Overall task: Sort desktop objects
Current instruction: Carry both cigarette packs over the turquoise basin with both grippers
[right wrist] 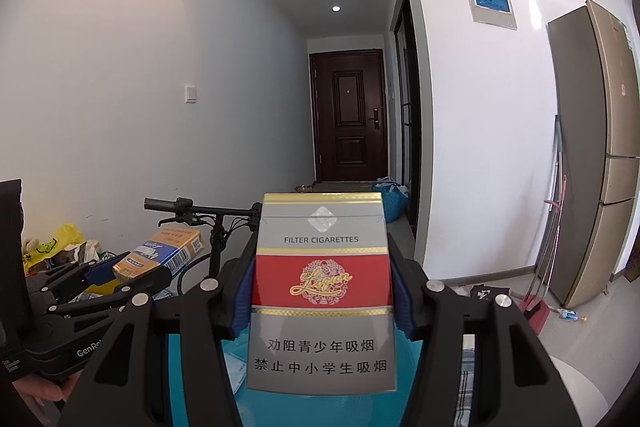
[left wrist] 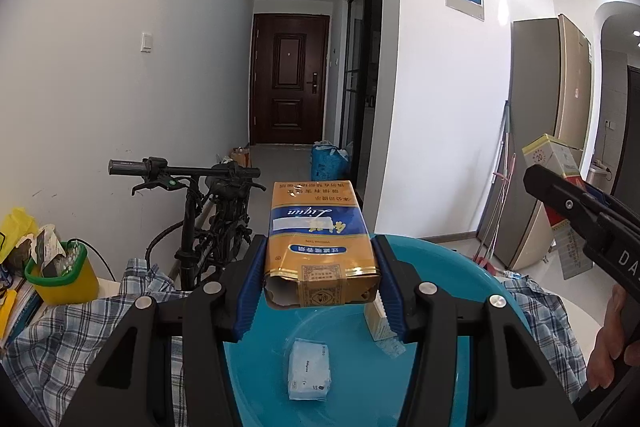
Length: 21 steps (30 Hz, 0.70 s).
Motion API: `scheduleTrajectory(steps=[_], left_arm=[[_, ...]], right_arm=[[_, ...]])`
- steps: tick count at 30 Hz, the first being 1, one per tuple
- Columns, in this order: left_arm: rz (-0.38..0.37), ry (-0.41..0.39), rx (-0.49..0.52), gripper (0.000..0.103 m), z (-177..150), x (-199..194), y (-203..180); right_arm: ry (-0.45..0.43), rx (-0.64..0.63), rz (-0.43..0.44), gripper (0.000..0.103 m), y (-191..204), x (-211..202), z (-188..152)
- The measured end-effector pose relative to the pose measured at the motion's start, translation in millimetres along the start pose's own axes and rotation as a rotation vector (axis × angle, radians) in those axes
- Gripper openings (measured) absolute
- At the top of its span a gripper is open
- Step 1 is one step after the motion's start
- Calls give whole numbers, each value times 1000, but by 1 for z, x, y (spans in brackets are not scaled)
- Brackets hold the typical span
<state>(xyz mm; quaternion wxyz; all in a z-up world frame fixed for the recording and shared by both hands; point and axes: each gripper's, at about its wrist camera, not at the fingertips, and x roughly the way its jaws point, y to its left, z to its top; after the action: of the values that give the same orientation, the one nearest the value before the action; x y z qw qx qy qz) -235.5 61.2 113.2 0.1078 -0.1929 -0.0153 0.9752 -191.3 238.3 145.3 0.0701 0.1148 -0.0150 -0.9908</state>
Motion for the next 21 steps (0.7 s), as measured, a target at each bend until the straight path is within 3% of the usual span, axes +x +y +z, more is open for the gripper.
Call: scheduleTrajectory(steps=[5, 11, 15, 21], left_arm=[[-15, 18, -4, 54, 1, 4, 0], [20, 113, 64, 54, -4, 19, -11], [-1, 218, 88, 54, -14, 37, -17], [-61, 369, 41, 54, -30, 66, -14]], right_arm=[[18, -27, -15, 54, 5, 6, -2], [138, -54, -64, 54, 10, 23, -11], [232, -35, -46, 54, 5, 38, -18], [379, 6, -17, 54, -8, 60, -30]])
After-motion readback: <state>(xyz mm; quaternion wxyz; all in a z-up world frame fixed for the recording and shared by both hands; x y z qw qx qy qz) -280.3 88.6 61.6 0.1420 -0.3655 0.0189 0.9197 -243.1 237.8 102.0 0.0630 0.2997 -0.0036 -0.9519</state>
